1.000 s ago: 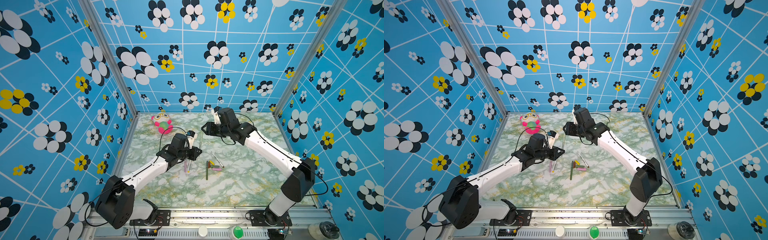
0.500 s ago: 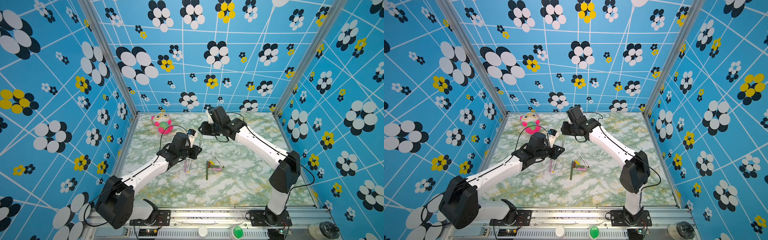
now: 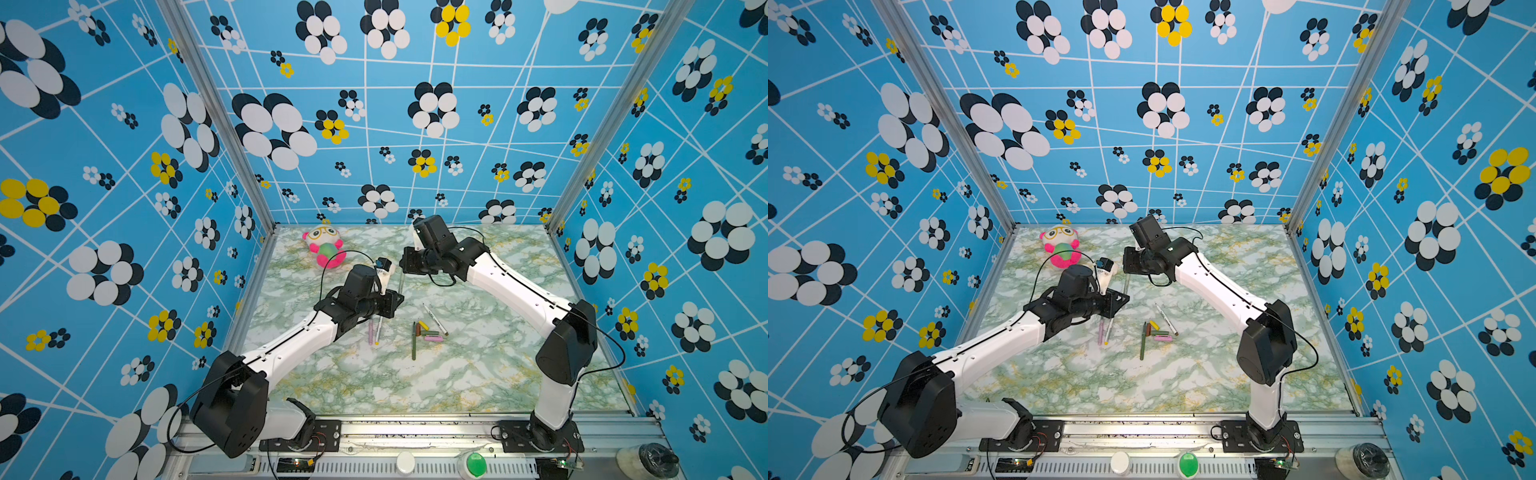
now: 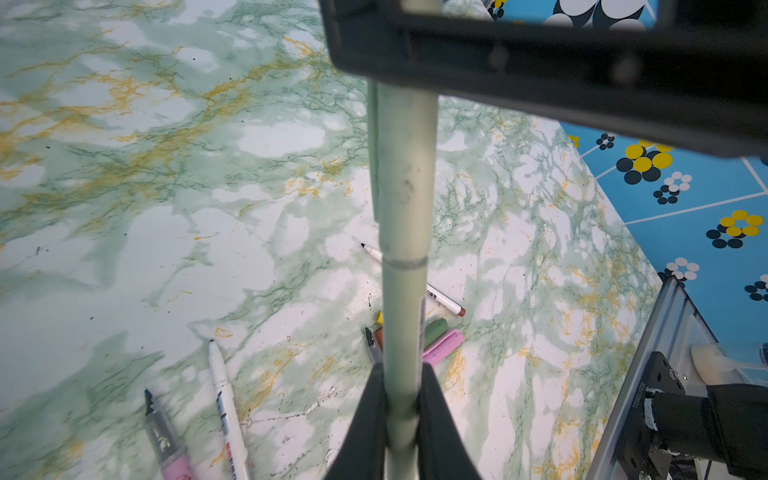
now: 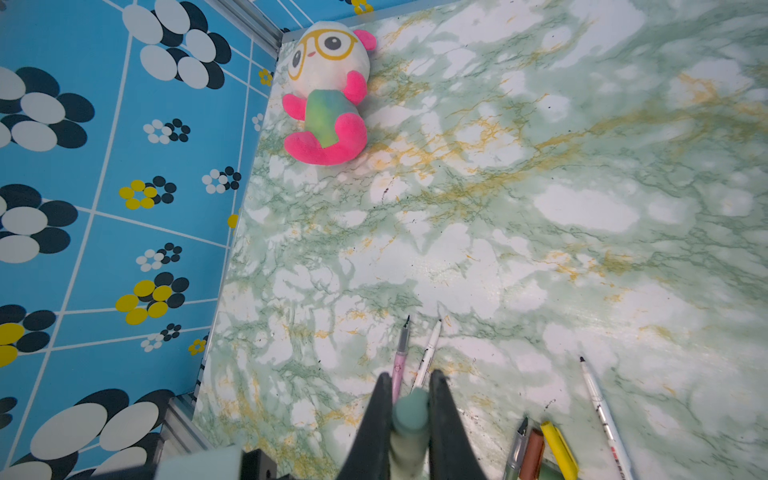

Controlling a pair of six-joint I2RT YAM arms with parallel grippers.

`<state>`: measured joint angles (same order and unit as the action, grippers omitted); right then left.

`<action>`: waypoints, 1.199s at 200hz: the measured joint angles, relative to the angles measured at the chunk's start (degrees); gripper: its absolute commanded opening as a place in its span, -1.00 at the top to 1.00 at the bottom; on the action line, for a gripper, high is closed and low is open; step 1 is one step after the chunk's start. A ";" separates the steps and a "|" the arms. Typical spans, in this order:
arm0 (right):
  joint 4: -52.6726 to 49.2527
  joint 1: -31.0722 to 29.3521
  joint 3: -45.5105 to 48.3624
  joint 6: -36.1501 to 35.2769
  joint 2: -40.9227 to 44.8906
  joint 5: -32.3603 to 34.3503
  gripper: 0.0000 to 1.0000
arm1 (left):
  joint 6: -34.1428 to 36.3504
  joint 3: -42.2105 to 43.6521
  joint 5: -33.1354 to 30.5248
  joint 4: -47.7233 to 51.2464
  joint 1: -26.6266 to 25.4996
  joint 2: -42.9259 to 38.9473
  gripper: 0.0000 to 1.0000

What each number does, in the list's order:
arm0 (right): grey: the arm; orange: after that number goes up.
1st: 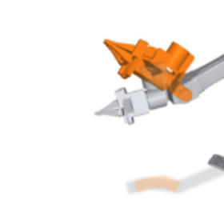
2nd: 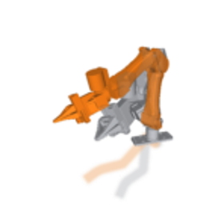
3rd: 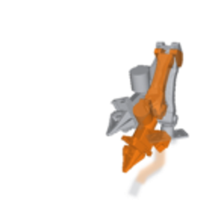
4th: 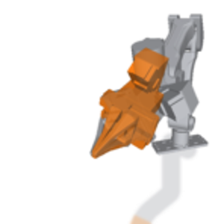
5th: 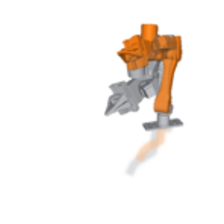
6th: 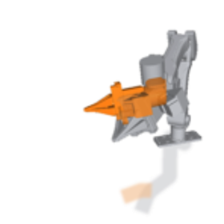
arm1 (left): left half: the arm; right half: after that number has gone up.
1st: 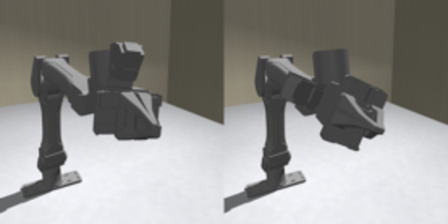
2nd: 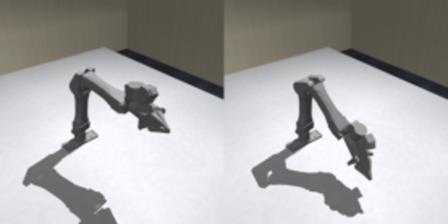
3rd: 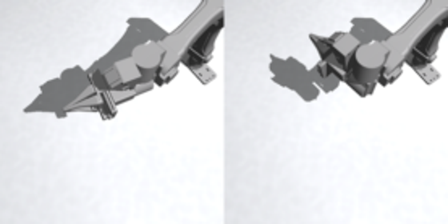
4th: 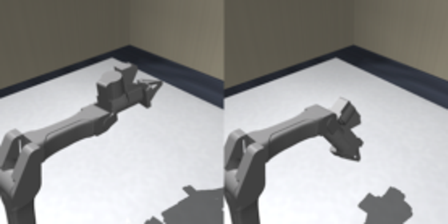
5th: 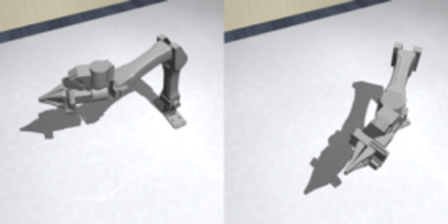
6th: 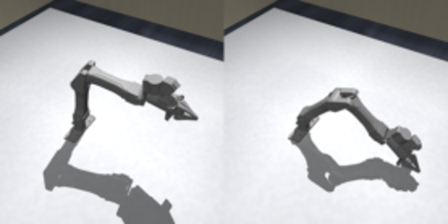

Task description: Insert the pens into the pen caps

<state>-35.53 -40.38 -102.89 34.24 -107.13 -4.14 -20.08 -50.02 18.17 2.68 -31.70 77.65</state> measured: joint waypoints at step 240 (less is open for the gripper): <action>17.79 1.90 13.14 2.67 3.91 6.47 0.78 | -1.70 -10.25 -0.28 1.05 -0.17 10.03 1.00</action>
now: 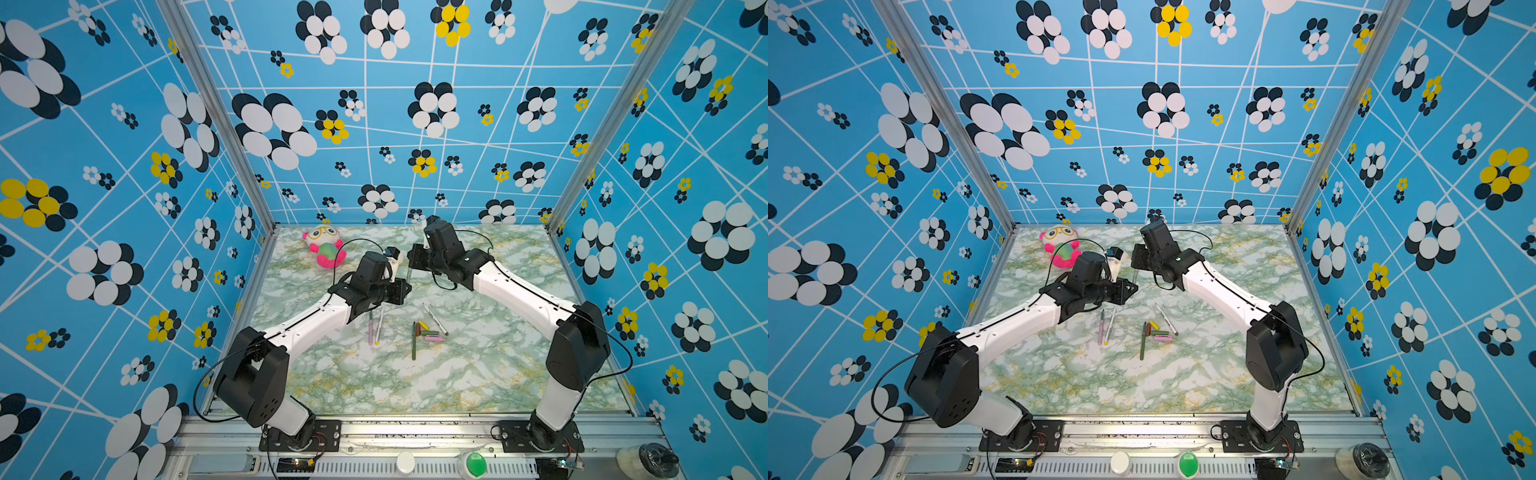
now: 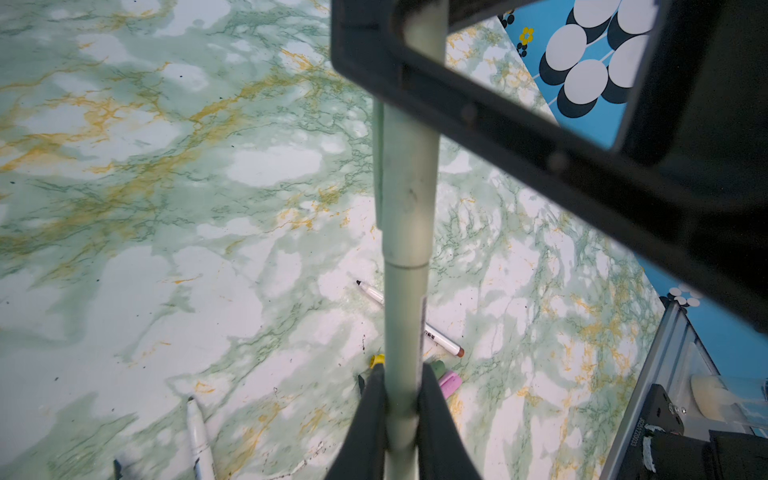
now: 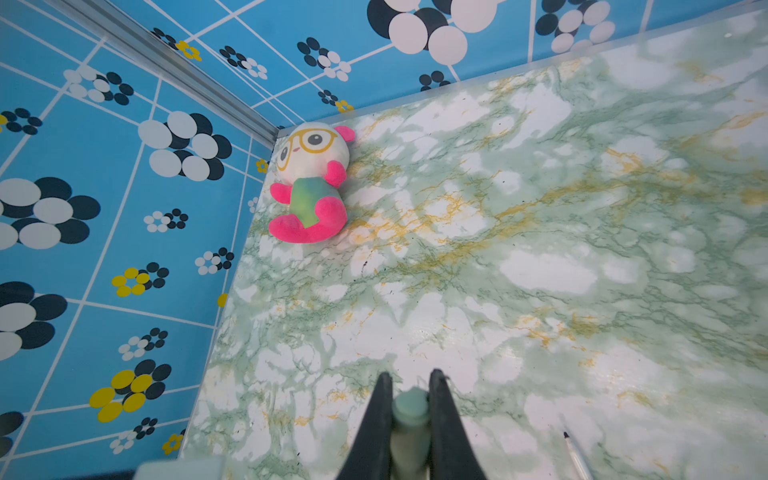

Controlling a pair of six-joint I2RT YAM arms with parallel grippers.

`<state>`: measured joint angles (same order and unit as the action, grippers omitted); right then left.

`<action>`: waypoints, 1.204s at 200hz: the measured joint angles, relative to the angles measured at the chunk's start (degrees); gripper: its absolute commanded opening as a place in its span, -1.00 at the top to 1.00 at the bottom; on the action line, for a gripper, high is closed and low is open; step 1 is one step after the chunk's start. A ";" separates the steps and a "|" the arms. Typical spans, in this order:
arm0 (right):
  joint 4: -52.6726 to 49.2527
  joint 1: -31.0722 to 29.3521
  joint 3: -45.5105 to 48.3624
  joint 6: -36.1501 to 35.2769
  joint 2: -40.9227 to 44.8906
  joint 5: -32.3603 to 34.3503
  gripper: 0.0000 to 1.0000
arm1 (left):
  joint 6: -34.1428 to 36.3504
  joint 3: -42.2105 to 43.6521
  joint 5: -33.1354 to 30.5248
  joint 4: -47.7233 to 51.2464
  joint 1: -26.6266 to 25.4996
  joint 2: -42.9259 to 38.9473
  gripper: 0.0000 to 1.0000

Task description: Insert the pens into the pen caps

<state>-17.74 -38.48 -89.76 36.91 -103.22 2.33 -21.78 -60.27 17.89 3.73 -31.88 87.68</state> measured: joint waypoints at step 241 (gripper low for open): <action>-6.05 4.37 0.33 -1.68 10.43 -10.95 0.31 | -3.08 9.66 -2.54 -15.47 -0.42 -2.80 1.00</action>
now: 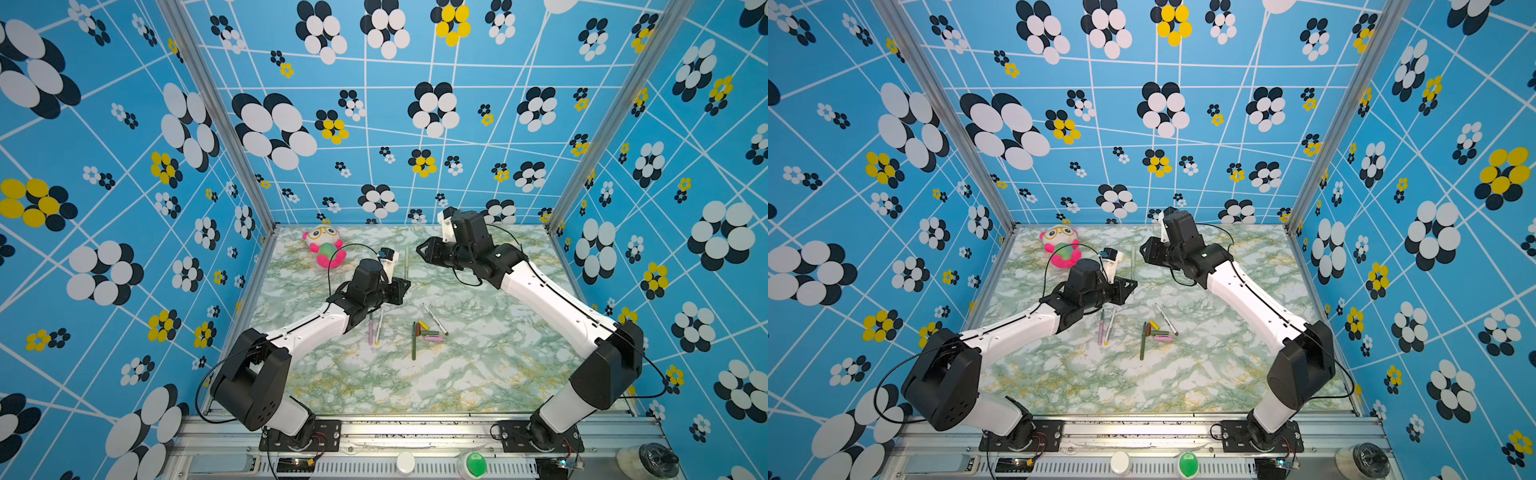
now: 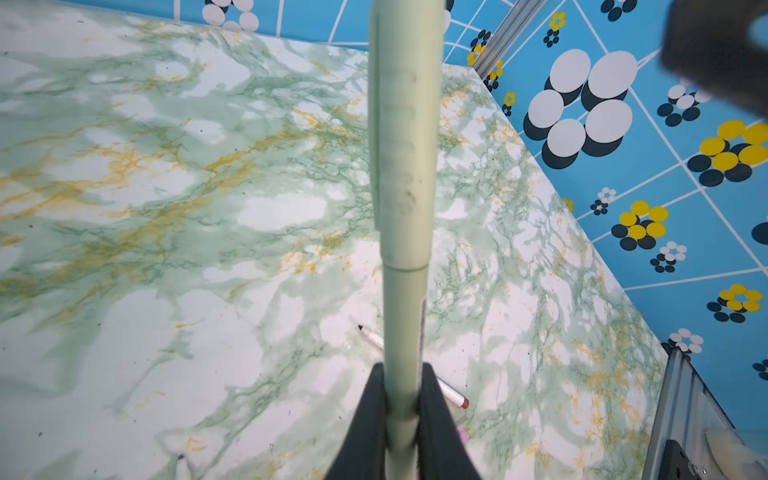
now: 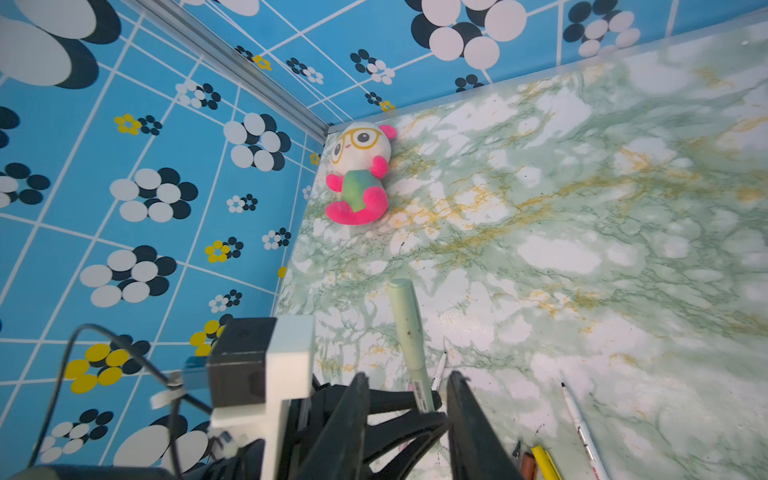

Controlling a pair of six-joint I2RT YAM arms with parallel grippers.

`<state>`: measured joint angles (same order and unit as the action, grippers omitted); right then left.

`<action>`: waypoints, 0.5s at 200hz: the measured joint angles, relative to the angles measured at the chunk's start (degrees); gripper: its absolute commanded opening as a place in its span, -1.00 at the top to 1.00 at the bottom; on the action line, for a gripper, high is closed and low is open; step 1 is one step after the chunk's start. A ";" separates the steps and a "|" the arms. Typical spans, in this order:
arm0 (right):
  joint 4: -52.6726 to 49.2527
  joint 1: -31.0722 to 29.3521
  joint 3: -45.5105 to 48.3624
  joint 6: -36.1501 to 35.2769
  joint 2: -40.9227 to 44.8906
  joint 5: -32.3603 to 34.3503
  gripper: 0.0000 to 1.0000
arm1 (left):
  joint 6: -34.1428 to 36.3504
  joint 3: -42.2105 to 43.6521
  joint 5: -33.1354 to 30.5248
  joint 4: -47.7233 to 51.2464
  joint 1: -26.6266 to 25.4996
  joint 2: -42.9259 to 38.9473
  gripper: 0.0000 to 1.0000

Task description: Insert the pens into the pen caps

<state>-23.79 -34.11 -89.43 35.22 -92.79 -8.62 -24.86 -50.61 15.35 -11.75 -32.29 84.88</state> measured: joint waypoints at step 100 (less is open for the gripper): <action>4.92 -0.55 10.05 -1.07 1.88 -7.37 0.19 | -4.31 0.63 0.90 0.59 -0.31 -5.40 1.00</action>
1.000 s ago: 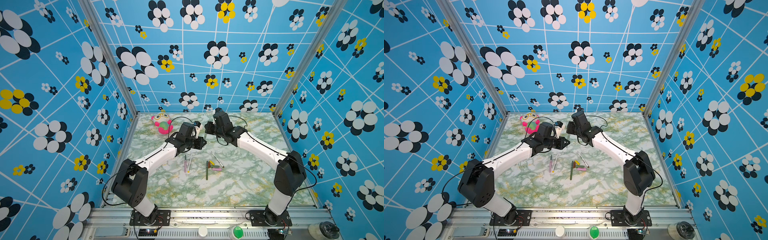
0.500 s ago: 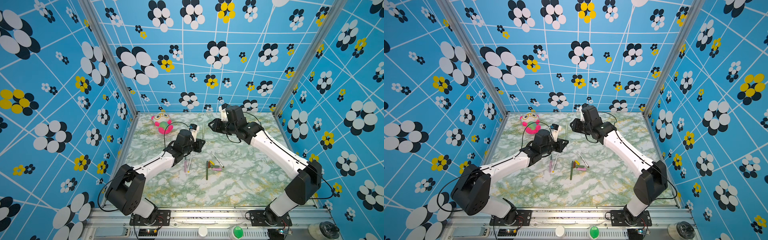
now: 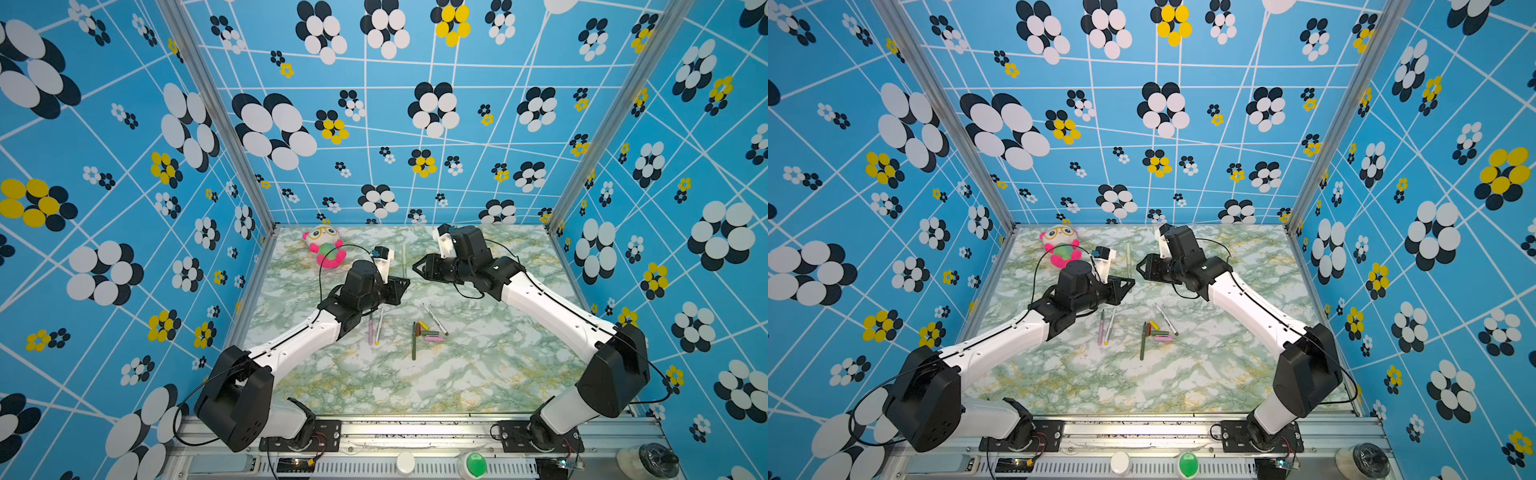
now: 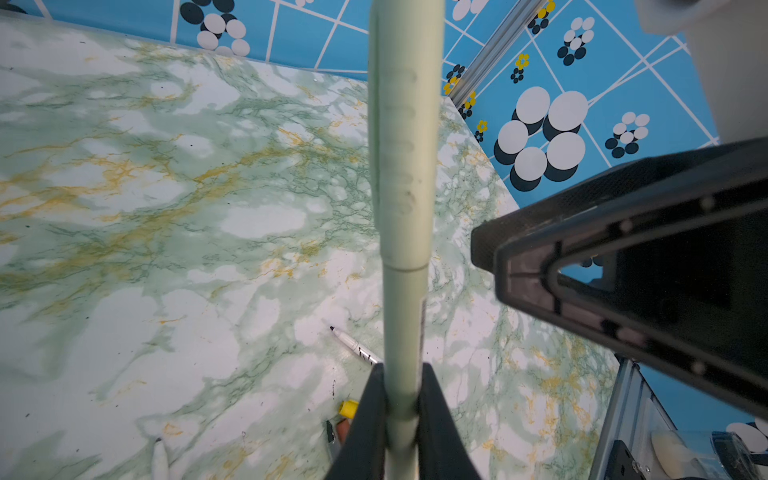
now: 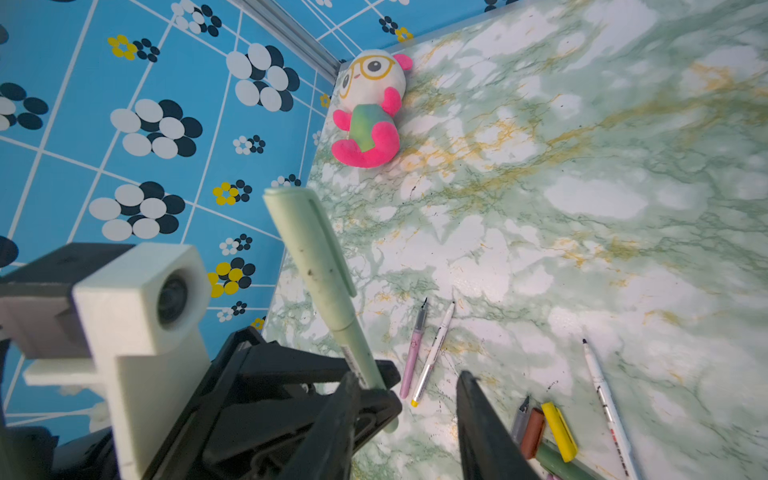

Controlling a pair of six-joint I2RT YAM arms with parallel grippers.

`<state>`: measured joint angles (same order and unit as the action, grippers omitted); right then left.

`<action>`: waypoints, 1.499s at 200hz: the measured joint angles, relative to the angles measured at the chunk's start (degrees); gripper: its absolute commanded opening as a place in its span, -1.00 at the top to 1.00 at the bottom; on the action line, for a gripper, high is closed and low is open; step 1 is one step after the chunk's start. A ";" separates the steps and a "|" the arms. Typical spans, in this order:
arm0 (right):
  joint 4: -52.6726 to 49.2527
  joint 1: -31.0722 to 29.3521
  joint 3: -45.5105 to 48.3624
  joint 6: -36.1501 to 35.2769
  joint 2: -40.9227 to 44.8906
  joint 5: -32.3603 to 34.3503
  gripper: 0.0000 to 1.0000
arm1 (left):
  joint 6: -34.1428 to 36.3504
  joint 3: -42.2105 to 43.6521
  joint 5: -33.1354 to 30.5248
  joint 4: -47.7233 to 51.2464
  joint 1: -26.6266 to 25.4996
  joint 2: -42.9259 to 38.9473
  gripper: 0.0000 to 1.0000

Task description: Insert the pens into the pen caps

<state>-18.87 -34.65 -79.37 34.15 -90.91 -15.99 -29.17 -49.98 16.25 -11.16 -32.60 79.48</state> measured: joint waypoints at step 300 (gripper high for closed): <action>6.05 -3.26 1.88 -2.01 -3.82 2.36 0.84 | -3.72 -0.02 2.19 0.33 -0.87 0.76 0.43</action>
<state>-12.82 -37.91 -77.49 32.14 -94.74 -13.63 -32.88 -50.00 18.44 -10.83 -33.47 80.25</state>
